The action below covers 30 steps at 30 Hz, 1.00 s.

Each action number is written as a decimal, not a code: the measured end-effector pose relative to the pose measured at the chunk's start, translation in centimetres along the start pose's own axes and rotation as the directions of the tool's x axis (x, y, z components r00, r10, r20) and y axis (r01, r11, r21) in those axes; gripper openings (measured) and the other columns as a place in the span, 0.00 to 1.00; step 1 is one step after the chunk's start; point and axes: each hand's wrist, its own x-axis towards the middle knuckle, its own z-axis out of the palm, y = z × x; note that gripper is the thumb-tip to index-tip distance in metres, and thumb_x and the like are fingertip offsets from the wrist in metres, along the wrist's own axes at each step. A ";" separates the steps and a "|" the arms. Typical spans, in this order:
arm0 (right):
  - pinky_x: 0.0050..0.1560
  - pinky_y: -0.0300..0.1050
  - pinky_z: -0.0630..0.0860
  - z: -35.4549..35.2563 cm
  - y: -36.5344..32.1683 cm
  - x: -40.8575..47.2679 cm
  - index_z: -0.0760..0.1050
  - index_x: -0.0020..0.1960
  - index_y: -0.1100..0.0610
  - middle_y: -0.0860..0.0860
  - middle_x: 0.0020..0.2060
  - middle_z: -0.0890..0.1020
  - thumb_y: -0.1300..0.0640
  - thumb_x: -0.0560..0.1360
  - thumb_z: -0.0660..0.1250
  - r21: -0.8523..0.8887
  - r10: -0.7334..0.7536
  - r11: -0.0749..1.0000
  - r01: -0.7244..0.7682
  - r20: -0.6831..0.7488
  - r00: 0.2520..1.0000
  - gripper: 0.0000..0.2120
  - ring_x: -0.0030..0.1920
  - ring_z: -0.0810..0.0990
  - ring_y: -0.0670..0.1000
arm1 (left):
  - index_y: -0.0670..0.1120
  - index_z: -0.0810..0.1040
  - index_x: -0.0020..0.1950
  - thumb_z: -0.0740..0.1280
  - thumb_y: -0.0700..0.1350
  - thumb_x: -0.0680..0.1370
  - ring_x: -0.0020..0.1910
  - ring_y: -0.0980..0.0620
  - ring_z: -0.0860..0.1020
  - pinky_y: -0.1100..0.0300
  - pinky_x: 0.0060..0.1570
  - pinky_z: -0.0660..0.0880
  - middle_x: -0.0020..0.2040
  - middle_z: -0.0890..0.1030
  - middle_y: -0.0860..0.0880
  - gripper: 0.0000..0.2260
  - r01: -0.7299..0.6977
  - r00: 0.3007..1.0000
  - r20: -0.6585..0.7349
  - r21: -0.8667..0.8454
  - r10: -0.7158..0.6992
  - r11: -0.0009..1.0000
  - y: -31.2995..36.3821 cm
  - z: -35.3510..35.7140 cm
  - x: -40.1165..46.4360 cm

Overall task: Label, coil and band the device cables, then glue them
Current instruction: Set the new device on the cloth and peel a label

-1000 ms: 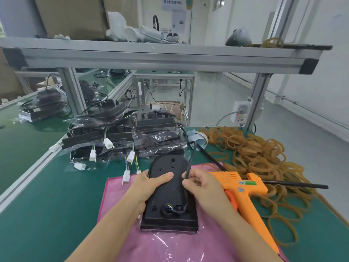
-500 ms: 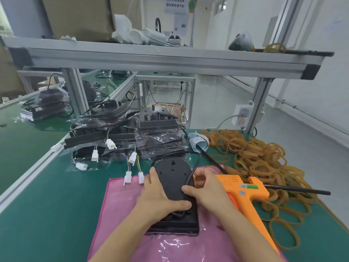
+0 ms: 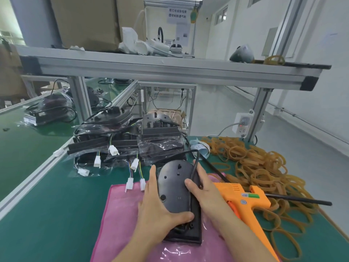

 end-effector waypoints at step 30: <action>0.51 0.42 0.79 -1.6 -0.7 0.5 0.75 0.62 0.55 0.54 0.54 0.84 0.63 0.68 0.75 0.285 0.102 0.949 -0.136 0.132 0.986 0.24 0.54 0.83 0.52 | 0.60 0.83 0.53 0.65 0.43 0.76 0.67 0.50 0.65 0.51 0.69 0.53 0.61 0.73 0.51 0.13 -0.793 0.590 0.738 0.605 0.328 0.066 12.8 -1.2 12.3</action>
